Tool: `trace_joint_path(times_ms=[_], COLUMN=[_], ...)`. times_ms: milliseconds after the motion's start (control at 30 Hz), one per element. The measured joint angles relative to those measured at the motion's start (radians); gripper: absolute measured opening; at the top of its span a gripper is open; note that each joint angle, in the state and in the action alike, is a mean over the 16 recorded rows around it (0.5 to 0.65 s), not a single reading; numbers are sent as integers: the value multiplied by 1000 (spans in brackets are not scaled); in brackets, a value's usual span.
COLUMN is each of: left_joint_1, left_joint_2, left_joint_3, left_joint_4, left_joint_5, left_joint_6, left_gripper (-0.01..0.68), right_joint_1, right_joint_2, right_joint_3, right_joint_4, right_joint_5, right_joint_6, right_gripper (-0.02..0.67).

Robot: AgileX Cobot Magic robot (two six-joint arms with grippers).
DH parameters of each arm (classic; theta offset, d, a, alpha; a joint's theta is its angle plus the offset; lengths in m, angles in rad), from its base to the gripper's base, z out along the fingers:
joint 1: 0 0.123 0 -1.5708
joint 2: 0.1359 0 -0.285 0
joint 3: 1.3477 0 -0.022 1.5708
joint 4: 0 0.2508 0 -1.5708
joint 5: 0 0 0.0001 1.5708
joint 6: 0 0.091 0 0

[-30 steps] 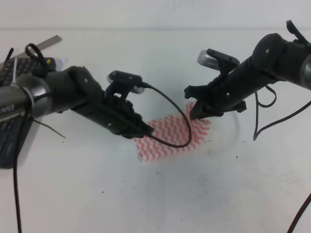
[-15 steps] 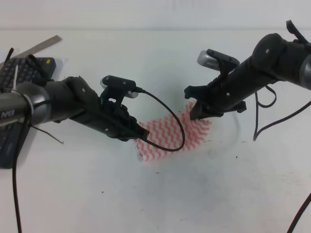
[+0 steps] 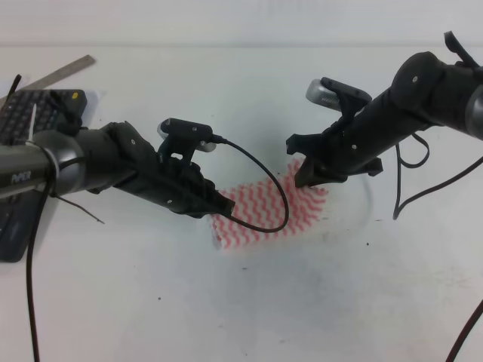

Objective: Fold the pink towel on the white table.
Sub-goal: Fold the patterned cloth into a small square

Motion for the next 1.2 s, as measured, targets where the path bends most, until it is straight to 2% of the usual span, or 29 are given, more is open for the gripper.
trace_joint_path(times_ms=[533,1200], left_joint_1=[0,0], left_joint_2=[8,13], left_joint_3=[-1,0], left_joint_4=[-35,-148], left_joint_5=[-5,8], left_joint_6=[8,96], left_gripper=[-3,-3], right_joint_1=[63,135], right_joint_2=[0,1], right_joint_3=[0,0], right_joint_4=[17,50], right_joint_5=[-14,-71], right_joint_6=[2,7], right_gripper=[-13,-14])
